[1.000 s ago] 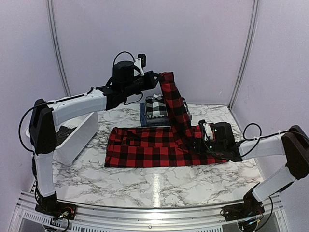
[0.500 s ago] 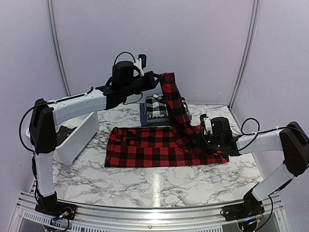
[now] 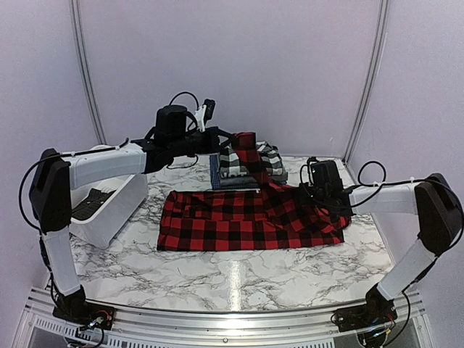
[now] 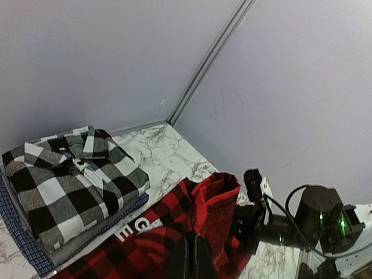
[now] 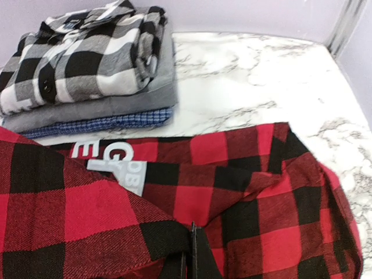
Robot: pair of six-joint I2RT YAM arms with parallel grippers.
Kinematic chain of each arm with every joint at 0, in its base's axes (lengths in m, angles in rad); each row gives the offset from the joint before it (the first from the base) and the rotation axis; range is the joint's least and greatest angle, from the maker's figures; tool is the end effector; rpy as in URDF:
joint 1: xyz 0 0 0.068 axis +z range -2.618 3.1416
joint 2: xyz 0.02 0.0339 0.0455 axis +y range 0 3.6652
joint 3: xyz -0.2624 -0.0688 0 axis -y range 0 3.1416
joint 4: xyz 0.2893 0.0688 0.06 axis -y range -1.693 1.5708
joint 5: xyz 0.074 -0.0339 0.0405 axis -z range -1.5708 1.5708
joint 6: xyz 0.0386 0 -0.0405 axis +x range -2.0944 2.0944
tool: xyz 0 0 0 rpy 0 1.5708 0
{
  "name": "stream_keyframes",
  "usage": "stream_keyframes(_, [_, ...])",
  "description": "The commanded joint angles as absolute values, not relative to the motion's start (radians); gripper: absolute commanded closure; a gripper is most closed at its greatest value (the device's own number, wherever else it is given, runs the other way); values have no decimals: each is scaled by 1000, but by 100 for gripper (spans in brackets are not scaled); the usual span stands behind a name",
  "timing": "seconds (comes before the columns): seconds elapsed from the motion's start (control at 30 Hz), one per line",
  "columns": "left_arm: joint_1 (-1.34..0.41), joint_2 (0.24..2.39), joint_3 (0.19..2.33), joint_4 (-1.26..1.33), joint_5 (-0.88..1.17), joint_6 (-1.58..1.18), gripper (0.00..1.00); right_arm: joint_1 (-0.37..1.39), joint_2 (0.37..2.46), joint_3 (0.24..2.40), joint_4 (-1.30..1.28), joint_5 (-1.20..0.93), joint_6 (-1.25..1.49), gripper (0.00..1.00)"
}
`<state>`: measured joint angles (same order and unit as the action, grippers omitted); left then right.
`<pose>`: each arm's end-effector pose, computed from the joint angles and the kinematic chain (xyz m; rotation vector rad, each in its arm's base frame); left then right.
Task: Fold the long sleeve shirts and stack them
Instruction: Smooth out the rectangle-folded shirt at the center of the board.
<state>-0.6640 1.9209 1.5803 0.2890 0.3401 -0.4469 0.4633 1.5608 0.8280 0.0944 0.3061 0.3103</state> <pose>0.3960 -0.3263 0.3142 0.4650 1.6789 -1.1119 0.3286 0.1512 0.1609 0.0021 2.1769 0.1019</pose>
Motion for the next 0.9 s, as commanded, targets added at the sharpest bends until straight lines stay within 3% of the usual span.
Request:
stream_keyframes(0.0, [-649, 1802, 1450, 314, 499, -367, 100, 431, 1588, 879, 51, 393, 262, 100])
stream_keyframes(0.2, [-640, 1737, 1257, 308, 602, -318, 100, 424, 1568, 833, 46, 352, 245, 82])
stream_keyframes(0.63, [-675, 1586, 1119, 293, 716, -335, 100, 417, 1377, 761, 5, 118, 267, 65])
stream_keyframes(0.87, [-667, 1617, 1087, 155, 630, -236, 100, 417, 1277, 692, -29, 55, 330, 60])
